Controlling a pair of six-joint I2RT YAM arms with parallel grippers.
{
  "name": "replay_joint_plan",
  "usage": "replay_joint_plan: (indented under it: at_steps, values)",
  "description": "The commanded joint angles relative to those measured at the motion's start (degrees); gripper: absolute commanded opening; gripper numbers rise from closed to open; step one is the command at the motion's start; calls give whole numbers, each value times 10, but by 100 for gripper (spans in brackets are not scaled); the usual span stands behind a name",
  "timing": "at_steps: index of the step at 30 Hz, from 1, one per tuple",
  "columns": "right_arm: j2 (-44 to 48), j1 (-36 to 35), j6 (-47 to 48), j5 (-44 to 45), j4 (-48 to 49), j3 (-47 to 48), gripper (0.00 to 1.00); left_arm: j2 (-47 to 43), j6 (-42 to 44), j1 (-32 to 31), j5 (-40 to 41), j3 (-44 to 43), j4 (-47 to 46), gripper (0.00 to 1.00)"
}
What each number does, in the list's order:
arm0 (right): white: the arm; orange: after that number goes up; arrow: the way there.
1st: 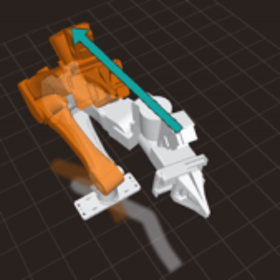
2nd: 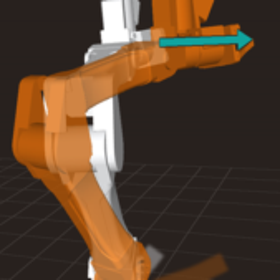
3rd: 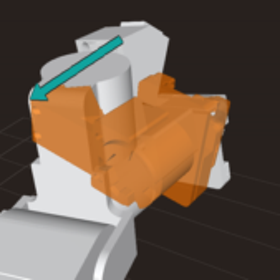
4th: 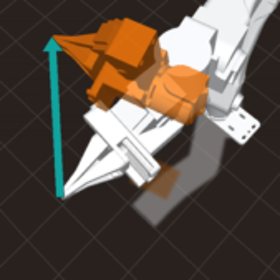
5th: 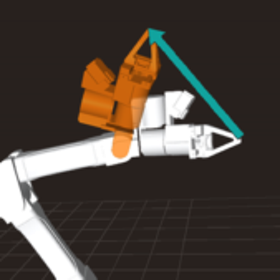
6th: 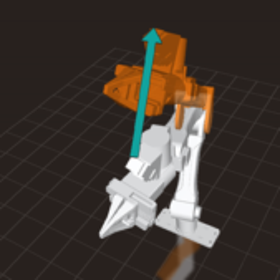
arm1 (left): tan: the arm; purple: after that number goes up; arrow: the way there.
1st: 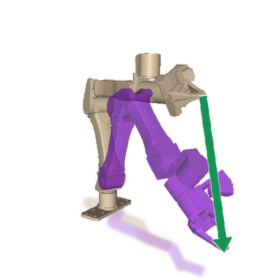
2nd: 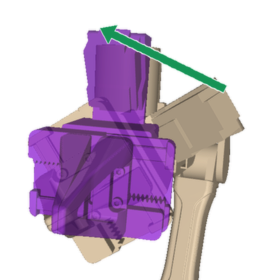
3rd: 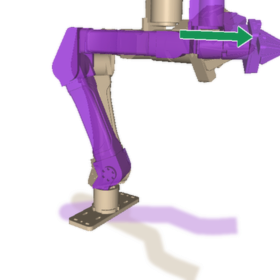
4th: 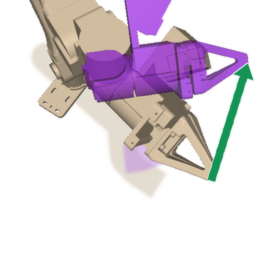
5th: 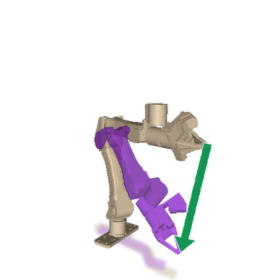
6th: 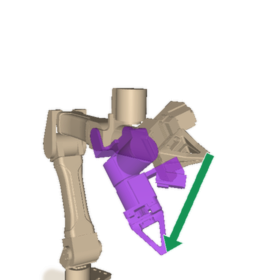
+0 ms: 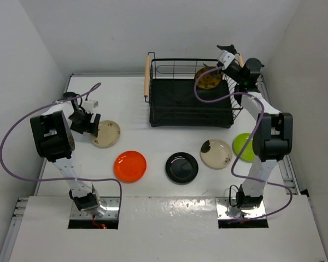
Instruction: Load the plates into the dish rack
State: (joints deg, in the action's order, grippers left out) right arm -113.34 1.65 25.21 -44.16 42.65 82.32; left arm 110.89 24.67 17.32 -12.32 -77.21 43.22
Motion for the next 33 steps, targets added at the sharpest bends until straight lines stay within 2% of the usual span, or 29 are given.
replay_joint_plan:
  at_steps: [1,2,8,9,11,12,14,15,18,23,25,26,27,28,29,31,32,33]
  values:
    - [69,-11,-24,-31,82,-56,91,-9,-8,6,-18,23,-37,87]
    - [88,-30,-28,-30,87,-91,91,-9,-1,6,-27,29,-37,86]
    - [164,-32,-49,-24,110,-173,91,13,32,-19,-79,73,-37,75]
    - [170,-34,-51,-26,112,-193,91,19,32,-19,-87,73,-42,66]
    - [199,-35,-51,-26,110,-206,91,29,26,-19,-108,66,-48,55]
    - [205,-36,-51,-26,110,-224,91,36,12,-7,-117,60,-54,43]
    - [232,-36,-46,-24,102,-234,91,42,-5,8,-147,44,-54,31]
    - [249,-37,-39,-23,99,-246,91,48,-21,20,-161,32,-54,21]
    - [269,-37,-26,-21,71,-262,91,43,-32,27,-186,24,-54,0]
    - [302,-47,1,-21,36,-287,89,0,-37,32,-232,-9,-32,0]
    - [309,-56,-20,-29,-3,-273,89,-14,-37,32,-250,-55,8,0]
    - [313,-60,-35,-31,-53,-260,89,-22,-24,32,-263,-77,26,0]
    - [312,-67,-63,-43,-149,-244,89,-38,-13,32,-288,-123,46,0]
    - [301,-81,-68,-45,-198,-153,89,-50,-3,22,-293,-146,76,0]
    - [294,-100,-62,-47,-309,-122,88,-63,21,13,-293,-166,88,0]
    - [259,-131,-51,-50,-424,-35,88,-109,52,-6,-288,-210,106,0]
    - [254,-153,-44,-46,-448,-17,89,-124,85,-24,-282,-218,118,0]
    - [237,-163,-50,-48,-452,-12,96,-140,101,-31,-277,-233,118,0]
